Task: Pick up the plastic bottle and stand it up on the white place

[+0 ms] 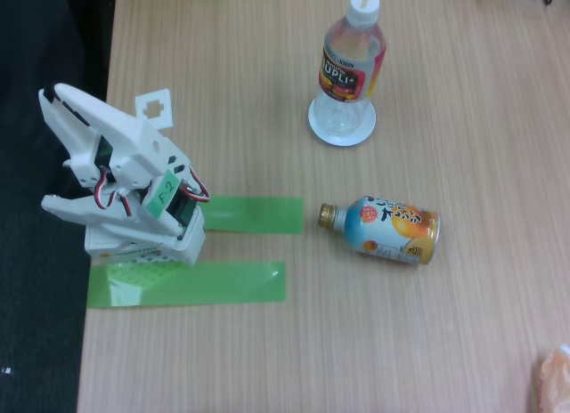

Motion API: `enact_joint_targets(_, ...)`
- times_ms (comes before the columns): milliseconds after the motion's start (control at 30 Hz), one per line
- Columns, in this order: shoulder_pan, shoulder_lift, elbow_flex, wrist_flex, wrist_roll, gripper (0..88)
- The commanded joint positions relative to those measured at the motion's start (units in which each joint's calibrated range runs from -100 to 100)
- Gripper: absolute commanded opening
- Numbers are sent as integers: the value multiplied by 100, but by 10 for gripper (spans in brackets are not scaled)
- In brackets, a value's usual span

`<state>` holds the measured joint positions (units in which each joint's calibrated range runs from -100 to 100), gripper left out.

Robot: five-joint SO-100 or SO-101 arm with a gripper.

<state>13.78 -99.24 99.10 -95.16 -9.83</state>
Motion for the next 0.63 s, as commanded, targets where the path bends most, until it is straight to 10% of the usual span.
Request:
enact_joint_targets(0,14,17,27,-21,20,48)
enact_joint_targets(600,14,17,27,-21,15,48)
